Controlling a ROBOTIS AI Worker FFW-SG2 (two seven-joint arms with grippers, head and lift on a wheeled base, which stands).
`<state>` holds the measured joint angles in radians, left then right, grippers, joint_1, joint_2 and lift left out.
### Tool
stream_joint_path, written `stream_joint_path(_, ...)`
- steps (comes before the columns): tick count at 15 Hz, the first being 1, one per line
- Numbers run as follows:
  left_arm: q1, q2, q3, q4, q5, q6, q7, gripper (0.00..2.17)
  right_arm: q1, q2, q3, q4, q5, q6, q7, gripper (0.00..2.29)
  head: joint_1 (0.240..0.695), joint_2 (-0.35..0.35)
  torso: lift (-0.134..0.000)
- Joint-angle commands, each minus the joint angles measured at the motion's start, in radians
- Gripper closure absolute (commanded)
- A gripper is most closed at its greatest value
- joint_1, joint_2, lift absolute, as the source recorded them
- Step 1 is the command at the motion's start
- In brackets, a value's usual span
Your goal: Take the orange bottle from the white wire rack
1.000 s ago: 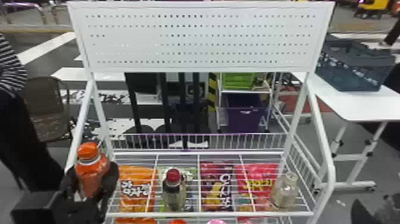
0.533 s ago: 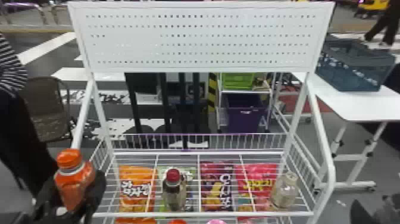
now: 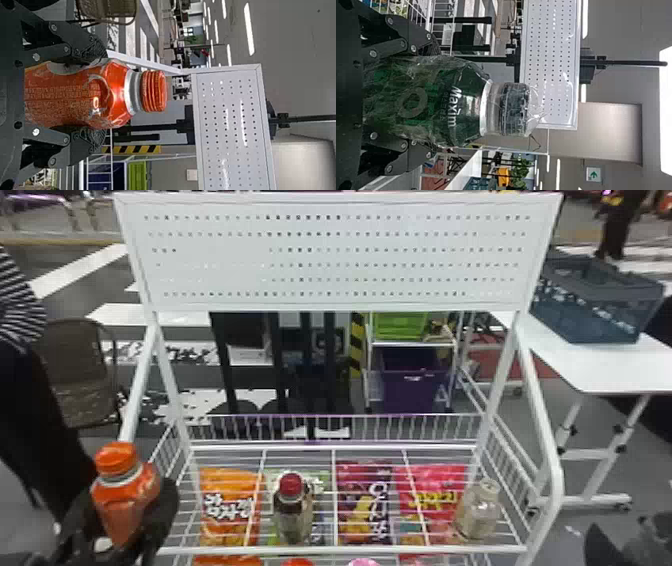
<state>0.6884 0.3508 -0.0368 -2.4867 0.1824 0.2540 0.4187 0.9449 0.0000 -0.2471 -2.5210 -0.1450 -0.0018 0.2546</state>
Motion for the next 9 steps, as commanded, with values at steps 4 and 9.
stream_joint_path(4, -0.001, -0.001, -0.003, -0.008, 0.000, 0.000, 0.000, 1.71, -0.009, 0.001, -0.001, -0.004, -0.001, 0.026, 0.000, 0.83, 0.499, 0.000, 0.000)
stream_joint_path(9, -0.004, -0.001, -0.005, -0.009, 0.000, 0.000, 0.000, 1.71, -0.009, 0.001, -0.001, -0.004, -0.002, 0.026, 0.000, 0.83, 0.499, 0.000, 0.000)
